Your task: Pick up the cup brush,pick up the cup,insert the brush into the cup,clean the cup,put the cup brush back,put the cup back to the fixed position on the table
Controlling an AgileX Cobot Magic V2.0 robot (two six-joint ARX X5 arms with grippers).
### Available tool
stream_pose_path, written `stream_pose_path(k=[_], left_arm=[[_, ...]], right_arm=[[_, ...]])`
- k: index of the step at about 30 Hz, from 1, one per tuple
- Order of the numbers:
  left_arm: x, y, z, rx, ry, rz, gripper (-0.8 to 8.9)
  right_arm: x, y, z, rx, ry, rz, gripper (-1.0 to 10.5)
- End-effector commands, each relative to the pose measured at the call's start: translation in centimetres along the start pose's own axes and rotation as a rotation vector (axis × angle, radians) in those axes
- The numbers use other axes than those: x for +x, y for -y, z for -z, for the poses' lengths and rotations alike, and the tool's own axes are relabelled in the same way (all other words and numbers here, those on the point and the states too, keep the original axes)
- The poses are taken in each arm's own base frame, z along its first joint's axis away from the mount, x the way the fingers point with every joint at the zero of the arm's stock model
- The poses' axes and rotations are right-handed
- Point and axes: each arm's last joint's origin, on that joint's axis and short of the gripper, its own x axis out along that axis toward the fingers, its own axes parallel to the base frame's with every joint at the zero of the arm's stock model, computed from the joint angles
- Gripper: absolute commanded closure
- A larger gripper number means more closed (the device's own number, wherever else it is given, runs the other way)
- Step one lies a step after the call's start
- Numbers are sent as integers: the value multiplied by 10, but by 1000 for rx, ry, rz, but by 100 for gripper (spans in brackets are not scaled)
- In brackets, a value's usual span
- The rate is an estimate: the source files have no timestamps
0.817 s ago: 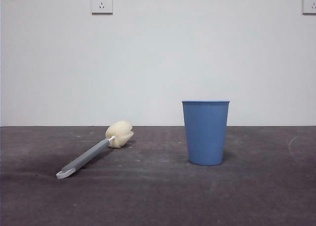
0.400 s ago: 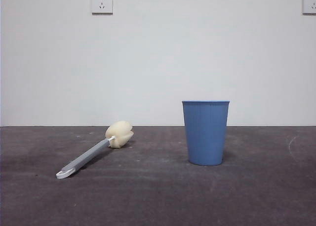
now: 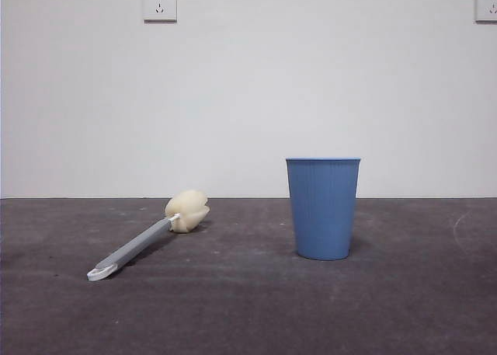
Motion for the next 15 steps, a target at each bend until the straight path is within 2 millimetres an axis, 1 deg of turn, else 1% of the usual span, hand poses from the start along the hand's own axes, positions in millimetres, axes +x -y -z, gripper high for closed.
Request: stream_pose_path(k=[1,4,7,12,15], left_arm=[[2,1,24,-58,-41,-3,817],[2,3,44,-93,-71,-2,817],[1,4,58,-117,-84,-2,817],[-2,6,67,-133,-145,-1,817],[-3,6,73,-143,-212,2,818]], right_arm=[[0,0,0,3,3,1,946],[0,0,0,3,3,1,946],[0,0,0,3,3,1,946],[0,0,0,3,3,1,946],[0,0,0,3,3,0,946]])
